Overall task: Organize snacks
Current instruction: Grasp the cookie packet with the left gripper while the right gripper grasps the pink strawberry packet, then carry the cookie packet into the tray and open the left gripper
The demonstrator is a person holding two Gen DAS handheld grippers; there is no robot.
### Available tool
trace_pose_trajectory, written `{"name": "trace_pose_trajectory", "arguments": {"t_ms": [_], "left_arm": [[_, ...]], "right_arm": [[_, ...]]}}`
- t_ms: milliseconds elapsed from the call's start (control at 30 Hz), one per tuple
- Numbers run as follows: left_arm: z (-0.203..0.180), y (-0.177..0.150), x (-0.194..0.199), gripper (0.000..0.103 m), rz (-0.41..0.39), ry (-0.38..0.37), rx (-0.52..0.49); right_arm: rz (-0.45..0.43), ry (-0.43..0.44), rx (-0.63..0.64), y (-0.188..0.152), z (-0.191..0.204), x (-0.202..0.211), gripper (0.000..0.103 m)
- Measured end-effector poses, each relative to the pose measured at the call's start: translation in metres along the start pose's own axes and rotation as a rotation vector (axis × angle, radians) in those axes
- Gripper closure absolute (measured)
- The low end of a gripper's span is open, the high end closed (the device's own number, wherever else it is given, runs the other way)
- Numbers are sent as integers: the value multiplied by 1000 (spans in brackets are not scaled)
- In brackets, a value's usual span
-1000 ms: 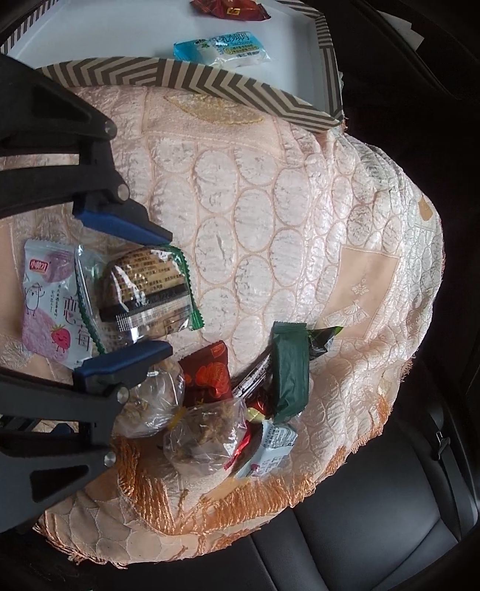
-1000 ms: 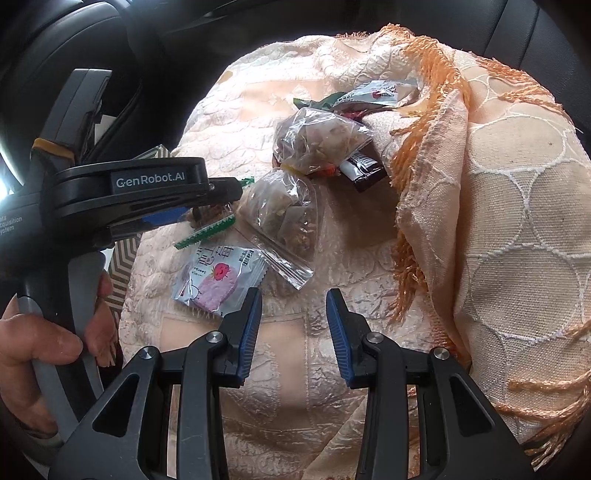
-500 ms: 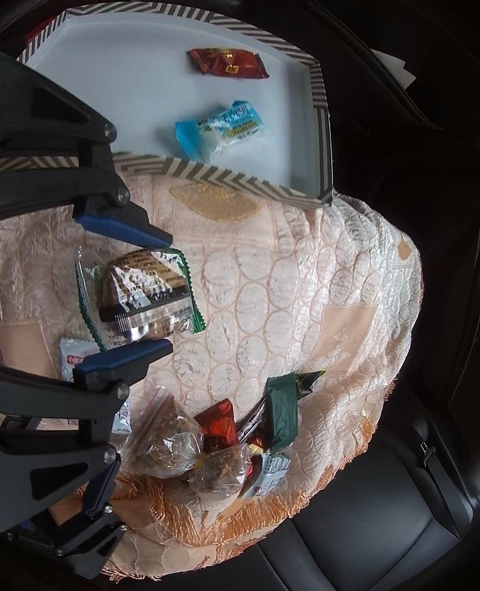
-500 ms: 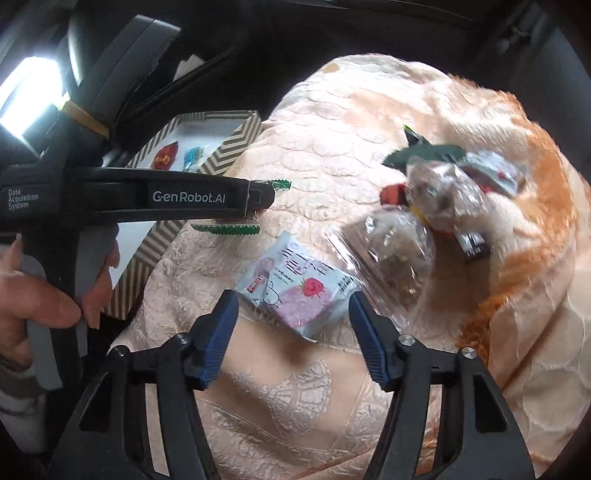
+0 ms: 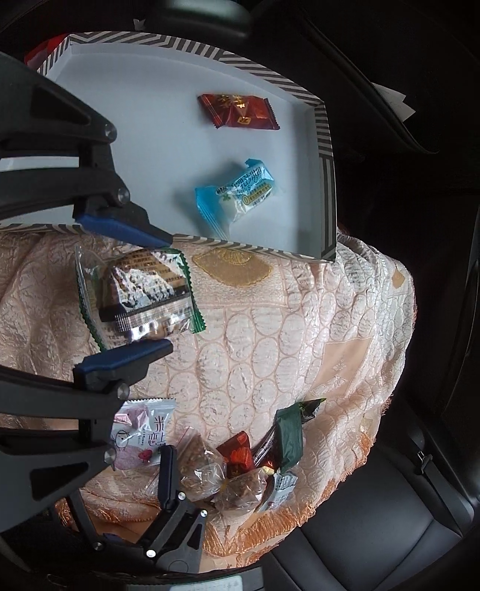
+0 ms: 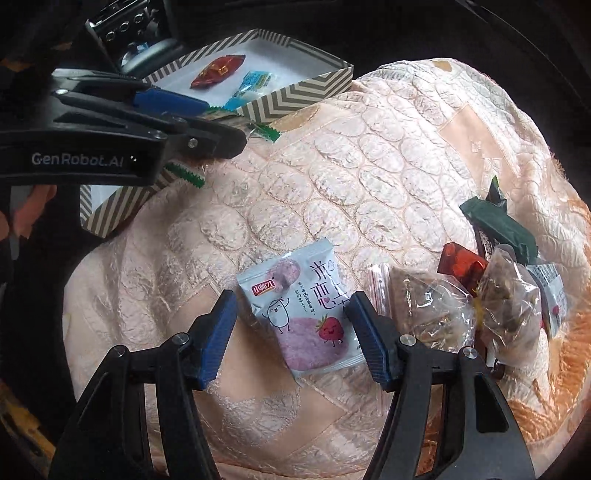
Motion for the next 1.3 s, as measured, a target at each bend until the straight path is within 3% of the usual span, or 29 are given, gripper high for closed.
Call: {"name": "trace_pose_trajectory", "arguments": {"t_ms": [200,400,433,467,633,900,1133,1300], "left_arm": [[0,0,2,50,-4,1,-9],[-1,1,4,50,-13,5,-17],[-1,1,4,50,-14,6,-18],[-1,1,4,50,-18,9,-19],[1,2,8,50,-42,37,-25],[1,7,14,50,-78,69,-29],[-2,14,21,50,-118,83,-26],[4,19,21,50,-137,100,-22]], "right_arm": [[36,-16,4,2,-15,-10,39],[73,13,-73,-2,-23,-19,41],[66,-2,-81,-2,-24,-18,49],[61,-15,-90,-3,-23,-17,50],[1,-90,-148,-7,-16,-7,50],[-164,-231,-393,4,-20,29,50],[-188,-399,-492,11,-35,44,50],[-204,-454,-515,19,-45,47,50]]}}
Point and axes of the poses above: each gripper's, at about its wrist camera, not at the fingertips, and x roughly against the way its jaws point, z to its left, y to its top, the point moved 10 cm from there along -x, roughly the way its jaws point, and after that the axes turned 10 degrees about -z, right-handed, at the moved point
